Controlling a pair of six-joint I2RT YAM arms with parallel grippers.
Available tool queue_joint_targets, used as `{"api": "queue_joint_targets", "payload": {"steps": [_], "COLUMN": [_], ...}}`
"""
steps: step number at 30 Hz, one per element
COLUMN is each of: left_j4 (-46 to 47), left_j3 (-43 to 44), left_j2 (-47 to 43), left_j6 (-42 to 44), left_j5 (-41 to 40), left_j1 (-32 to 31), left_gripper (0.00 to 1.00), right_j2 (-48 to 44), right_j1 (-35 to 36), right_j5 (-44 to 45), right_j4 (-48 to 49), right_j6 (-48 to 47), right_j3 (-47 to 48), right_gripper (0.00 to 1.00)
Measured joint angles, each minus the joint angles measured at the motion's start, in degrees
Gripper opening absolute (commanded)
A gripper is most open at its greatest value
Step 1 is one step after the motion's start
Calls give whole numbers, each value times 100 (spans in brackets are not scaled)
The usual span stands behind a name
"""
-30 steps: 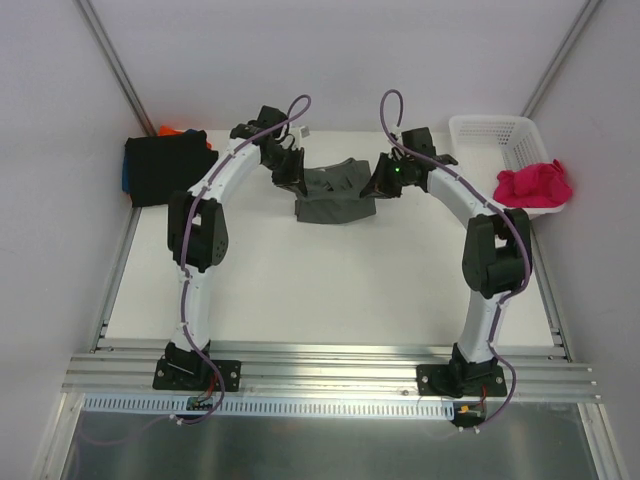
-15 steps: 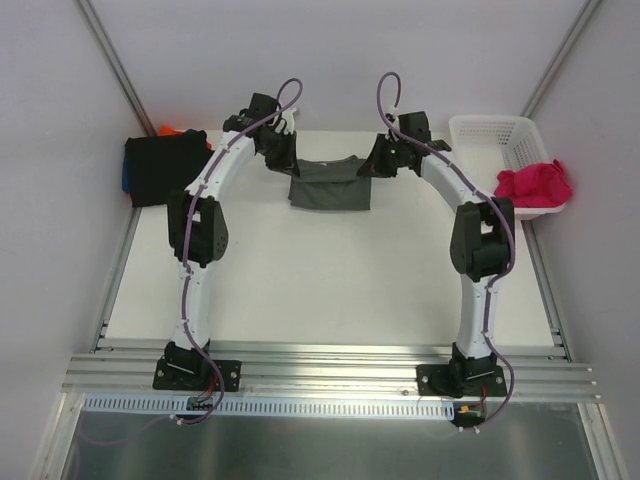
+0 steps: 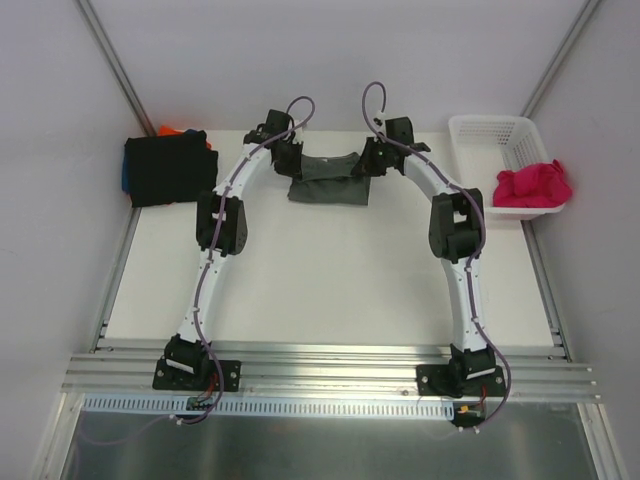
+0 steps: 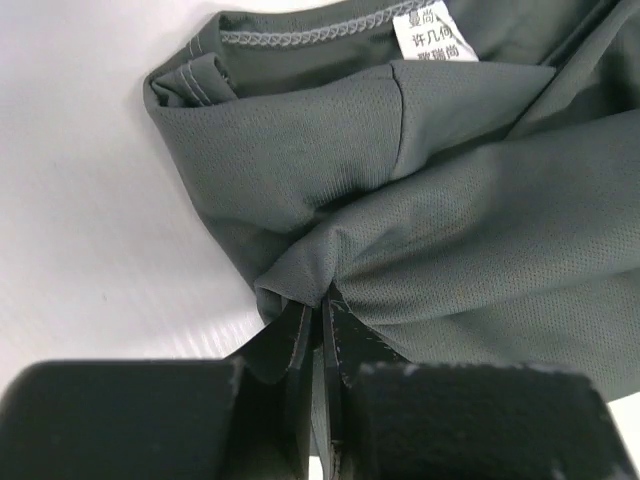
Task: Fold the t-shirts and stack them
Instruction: Fold the tshirt
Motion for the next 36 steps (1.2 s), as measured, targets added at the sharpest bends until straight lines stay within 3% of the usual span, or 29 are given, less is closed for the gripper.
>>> {"api": "queue_joint_targets", "payload": {"steps": [14,16,18,20,22,24,25,26,27,28,29,31,34,36], "left_j4": [800,859,964,1108,1270,1438,1508,1576,1655,1729,1786,1869,1899,1816], "left_j3": [483,483,483,487,533,542,542,542,542,542,542,531,105,-407], "left_j2": [96,96,96,98,120,127,129,129,129,129,129,125,-87,-380], "left_j6": [92,107,149,162,223,323,378,442,459,472,492,527,535,461], "left_j5": [-560,-599,-649,-767,-927,-1093,-1150,-1198,-1211,-1224,-1246,-1303,-1296,-1252], "left_j1": [9,13,26,35,35,35,35,35,35,33,33,26,22,22], "left_gripper": [3,24,57,53,36,41,60,69,73,77,77,77,77,77], "right_j2": [170,170,170,197,289,372,404,422,437,448,470,525,533,522], "right_j1": [2,2,2,2,4,20,24,26,39,50,66,103,142,155], "right_j5": [258,282,341,470,636,800,892,951,1091,1213,1375,1679,1947,2020], "right_j4": [44,52,50,44,52,63,68,68,66,63,63,66,26,26], "right_j6": [-232,-240,-282,-358,-468,-562,-599,-634,-702,-739,-778,-931,-1067,-1099], "right_j3": [310,345,400,514,734,890,931,951,955,955,970,1029,1034,1019], "right_gripper": [3,3,3,1,1,1,5,17,32,58,66,81,91,91]}}
